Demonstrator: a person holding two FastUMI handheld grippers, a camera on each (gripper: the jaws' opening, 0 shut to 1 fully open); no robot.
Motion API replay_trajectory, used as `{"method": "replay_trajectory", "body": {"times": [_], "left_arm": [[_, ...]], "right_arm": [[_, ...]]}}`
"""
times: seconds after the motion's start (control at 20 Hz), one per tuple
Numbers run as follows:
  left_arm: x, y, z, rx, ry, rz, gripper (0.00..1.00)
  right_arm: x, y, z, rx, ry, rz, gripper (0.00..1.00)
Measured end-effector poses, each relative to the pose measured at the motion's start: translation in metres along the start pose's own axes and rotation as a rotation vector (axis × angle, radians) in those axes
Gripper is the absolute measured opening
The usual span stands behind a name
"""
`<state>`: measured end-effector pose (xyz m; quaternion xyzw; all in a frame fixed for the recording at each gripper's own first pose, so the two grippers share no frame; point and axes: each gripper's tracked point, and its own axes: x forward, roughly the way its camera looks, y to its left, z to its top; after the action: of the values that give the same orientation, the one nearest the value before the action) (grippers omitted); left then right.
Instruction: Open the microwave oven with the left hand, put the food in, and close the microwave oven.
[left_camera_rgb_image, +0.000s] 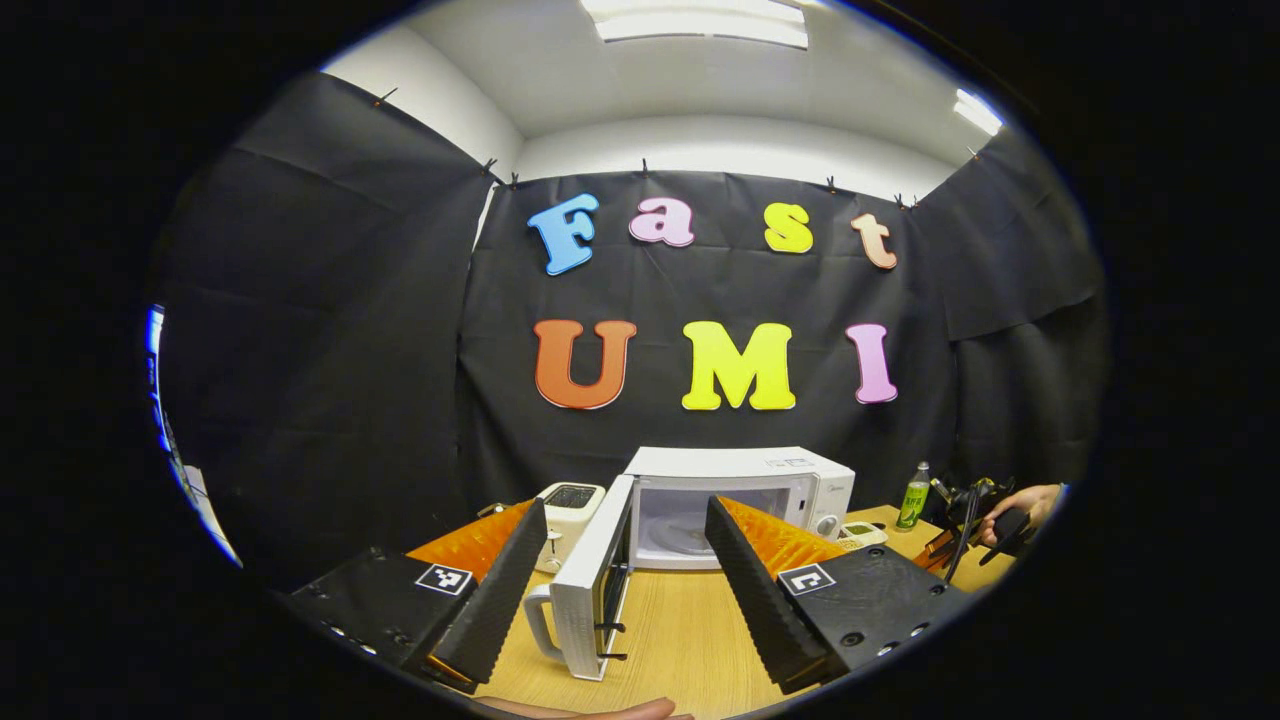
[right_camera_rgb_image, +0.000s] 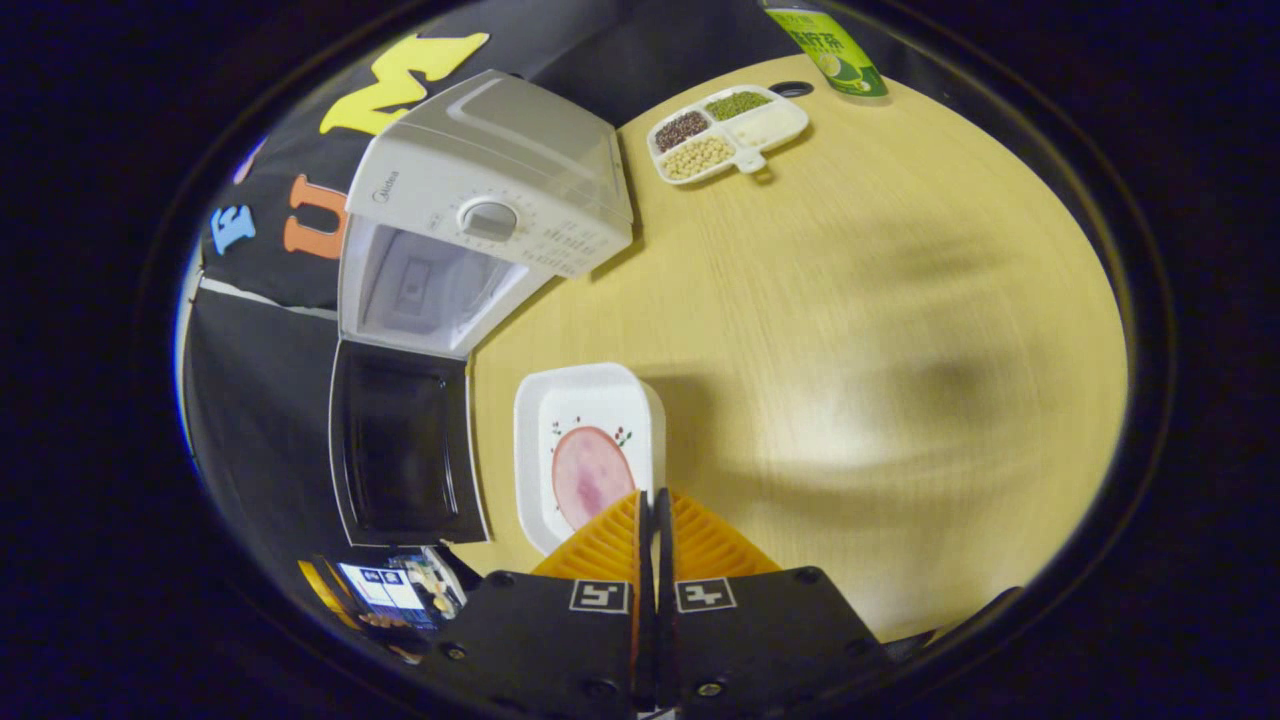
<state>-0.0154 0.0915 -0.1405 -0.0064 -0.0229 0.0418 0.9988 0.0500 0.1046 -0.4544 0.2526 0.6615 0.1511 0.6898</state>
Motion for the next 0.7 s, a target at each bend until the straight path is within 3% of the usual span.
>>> {"method": "replay_trajectory", "body": {"times": [0.4,0.55,0.7], "left_arm": [[-0.009,0.047,0.002,0.023,-0.020,0.058,0.94],[-0.012,0.057,-0.007,0.005,-0.003,0.067,0.94],[-0.013,0.063,-0.015,-0.027,0.022,0.058,0.94]], "right_arm": [[0.071,0.098,-0.014,0.068,-0.066,0.105,0.04],[0.098,0.137,0.000,0.116,-0.148,0.193,0.00],[0.115,0.168,0.021,0.157,-0.267,0.274,0.05]]}}
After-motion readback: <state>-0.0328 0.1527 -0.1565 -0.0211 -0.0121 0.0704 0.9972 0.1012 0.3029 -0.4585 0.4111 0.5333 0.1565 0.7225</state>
